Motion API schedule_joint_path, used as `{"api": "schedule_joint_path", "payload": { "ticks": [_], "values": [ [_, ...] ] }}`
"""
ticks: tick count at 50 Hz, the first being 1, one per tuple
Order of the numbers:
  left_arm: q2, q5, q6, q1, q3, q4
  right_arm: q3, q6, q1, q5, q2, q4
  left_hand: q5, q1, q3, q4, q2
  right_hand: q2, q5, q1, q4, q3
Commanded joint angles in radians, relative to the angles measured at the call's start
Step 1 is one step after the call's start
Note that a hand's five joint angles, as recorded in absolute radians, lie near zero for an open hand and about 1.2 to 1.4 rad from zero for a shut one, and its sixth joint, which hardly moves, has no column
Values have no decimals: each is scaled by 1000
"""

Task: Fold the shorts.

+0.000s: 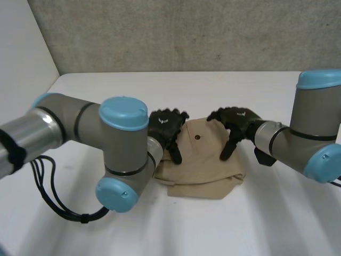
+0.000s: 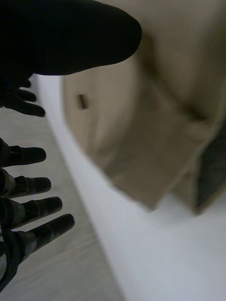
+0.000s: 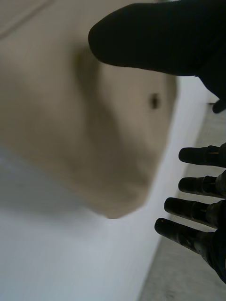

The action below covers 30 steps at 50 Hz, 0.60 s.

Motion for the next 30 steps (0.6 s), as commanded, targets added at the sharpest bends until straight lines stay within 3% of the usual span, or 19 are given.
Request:
{"api": "schedule_joint_path", "payload": {
  "ticks": [1, 10, 18, 23, 25, 30],
  "values": [
    [-71, -43, 0, 7, 23, -48, -20, -97, -3, 38, 68, 11, -18, 8, -16, -5, -7, -51, -71, -33, -65, -42],
    [-65, -57, 14, 7, 0, -48, -21, -170, -2, 60, 71, 12, -21, 5, -19, -8, -10, -51, -71, -33, -65, -42],
    [32, -56, 13, 5, -16, -48, -15, -172, 8, 61, 41, 14, -27, -1, -25, -14, -16, -51, -71, -33, -65, -42],
    [170, -54, 14, 13, -74, -50, 2, -150, 6, 69, -102, 1, -30, -4, -28, -17, -19, -51, -71, -33, -65, -42],
    [225, -53, 13, 22, -92, -51, 5, -137, -2, 92, -143, -2, -33, -6, -31, -20, -21, -51, -71, -33, -65, -42],
    [452, -51, 8, 114, -147, -68, -9, -52, -2, 282, -291, -6, -48, -22, -46, -35, -37, -51, -71, -33, -65, -42]
  ]
}}
